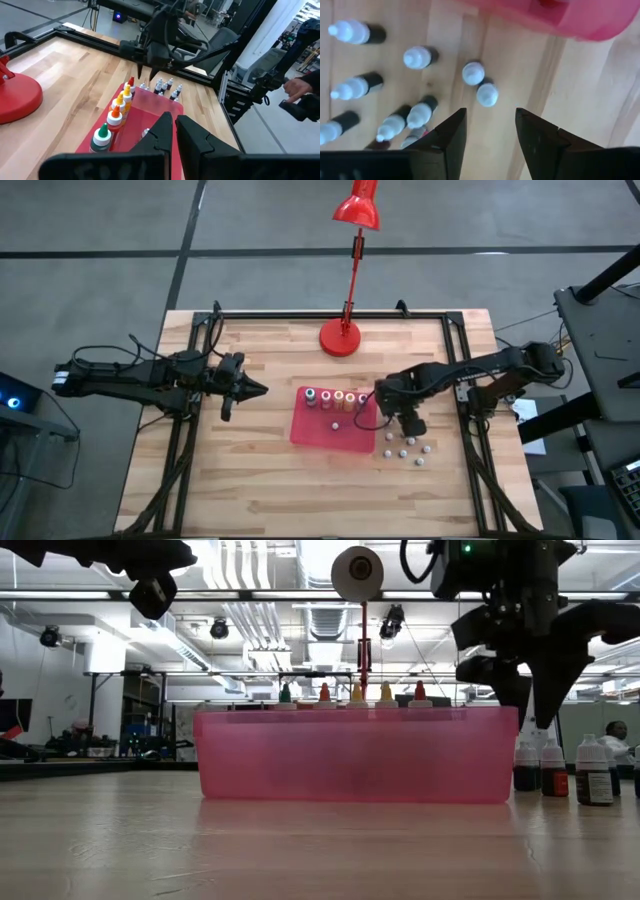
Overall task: Pick & Place food coloring
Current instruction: Put the small black food coloring bottle into the red bin
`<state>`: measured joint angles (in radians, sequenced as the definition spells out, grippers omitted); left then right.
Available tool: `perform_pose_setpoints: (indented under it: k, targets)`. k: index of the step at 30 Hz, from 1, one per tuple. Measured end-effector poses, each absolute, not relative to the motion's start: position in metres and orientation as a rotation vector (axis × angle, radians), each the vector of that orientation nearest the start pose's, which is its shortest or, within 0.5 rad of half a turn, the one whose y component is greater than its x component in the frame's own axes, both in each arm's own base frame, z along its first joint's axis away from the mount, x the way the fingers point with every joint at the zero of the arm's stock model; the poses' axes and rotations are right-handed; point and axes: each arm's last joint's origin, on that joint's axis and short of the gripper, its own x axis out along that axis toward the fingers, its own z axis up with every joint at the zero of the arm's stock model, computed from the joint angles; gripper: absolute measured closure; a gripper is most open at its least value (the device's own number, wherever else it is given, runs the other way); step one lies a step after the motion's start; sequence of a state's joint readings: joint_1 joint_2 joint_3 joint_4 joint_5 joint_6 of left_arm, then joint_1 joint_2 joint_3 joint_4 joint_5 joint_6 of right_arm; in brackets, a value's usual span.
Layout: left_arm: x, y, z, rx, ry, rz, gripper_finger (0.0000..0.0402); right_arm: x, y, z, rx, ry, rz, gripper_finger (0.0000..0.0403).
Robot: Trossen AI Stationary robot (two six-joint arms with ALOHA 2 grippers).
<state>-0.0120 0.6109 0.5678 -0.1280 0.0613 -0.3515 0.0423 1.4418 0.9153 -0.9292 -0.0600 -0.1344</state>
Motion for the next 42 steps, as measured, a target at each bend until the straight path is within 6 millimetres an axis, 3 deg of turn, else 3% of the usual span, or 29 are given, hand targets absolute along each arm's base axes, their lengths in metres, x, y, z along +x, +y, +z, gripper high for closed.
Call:
perform_pose_setpoints:
  k: [12,42]
  targets:
    - [0.146,-0.003,0.288,-0.355,0.180,-0.030,0.0402,0.236,0.010,0.183,-0.055,1.427,0.208,0.0244]
    - [0.146,-0.003,0.288,-0.353,0.176,-0.007,0.0402,0.236,0.011,0.169,-0.075,1.364,0.217,0.0269]
